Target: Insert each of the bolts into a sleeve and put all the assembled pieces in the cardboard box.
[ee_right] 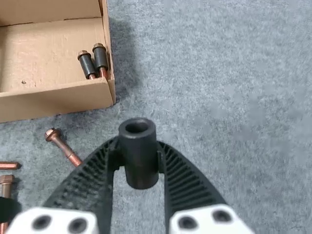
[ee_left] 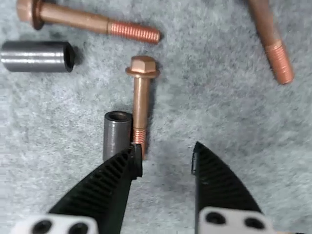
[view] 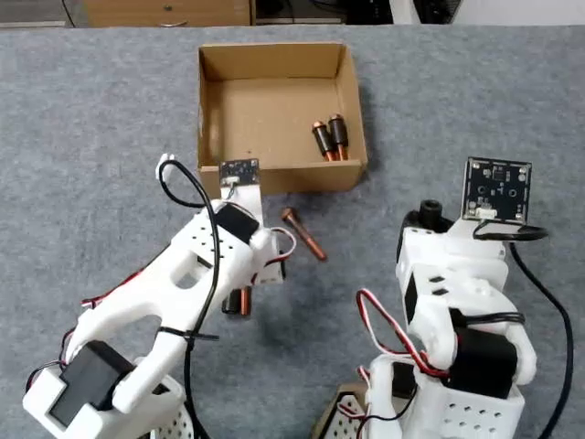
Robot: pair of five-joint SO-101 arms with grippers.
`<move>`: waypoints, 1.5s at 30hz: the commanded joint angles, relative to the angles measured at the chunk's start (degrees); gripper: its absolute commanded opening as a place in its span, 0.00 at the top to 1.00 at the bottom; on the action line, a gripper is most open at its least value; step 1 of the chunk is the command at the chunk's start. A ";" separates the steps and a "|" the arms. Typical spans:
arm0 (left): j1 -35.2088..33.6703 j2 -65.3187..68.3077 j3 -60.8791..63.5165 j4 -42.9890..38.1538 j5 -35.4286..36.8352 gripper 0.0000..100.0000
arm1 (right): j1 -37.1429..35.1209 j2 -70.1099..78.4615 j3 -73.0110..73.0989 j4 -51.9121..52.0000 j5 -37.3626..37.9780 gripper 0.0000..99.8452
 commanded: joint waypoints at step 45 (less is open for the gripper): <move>-8.00 22.46 -5.54 -13.98 -11.96 0.98 | -5.76 -0.40 4.44 -5.71 -0.09 1.00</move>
